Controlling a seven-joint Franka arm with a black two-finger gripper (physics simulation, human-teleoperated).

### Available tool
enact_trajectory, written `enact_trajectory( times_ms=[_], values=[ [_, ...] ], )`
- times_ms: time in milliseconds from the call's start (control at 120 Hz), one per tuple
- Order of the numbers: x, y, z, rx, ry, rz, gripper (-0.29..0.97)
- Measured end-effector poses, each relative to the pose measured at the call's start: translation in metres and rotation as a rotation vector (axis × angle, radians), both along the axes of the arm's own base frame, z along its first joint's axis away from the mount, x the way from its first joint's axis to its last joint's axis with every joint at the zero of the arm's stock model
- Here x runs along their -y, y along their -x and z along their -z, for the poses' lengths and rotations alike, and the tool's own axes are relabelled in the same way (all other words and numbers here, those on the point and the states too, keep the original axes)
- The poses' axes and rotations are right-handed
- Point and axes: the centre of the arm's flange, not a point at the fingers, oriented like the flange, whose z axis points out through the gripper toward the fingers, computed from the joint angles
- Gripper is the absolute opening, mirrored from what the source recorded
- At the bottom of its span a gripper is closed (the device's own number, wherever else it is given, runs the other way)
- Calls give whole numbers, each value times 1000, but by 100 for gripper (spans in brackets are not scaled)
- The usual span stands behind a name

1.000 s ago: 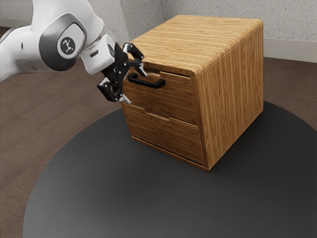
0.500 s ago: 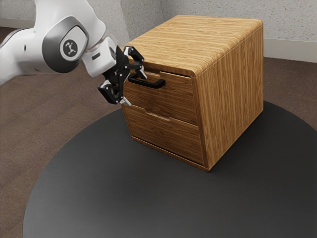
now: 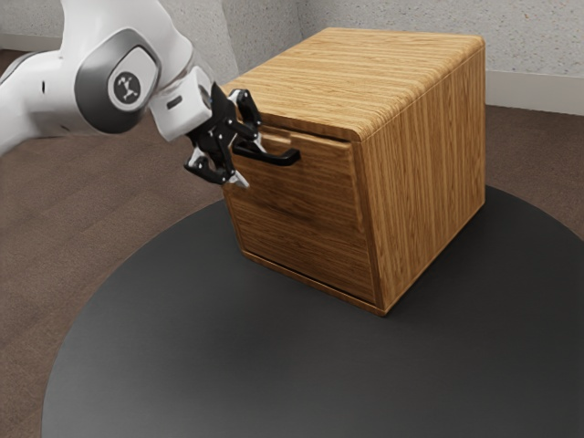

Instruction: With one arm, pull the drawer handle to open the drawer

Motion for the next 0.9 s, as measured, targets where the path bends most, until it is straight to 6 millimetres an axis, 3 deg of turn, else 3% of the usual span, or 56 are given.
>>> enact_trajectory(
  times_ms=[292, 508, 900],
  values=[
    [-2, 13, -1, -5, 15, -3, 21],
    [-4, 30, -14, 11, 26, -7, 12],
    [-13, 49, -18, -3, 47, -35, 10]
  ],
)
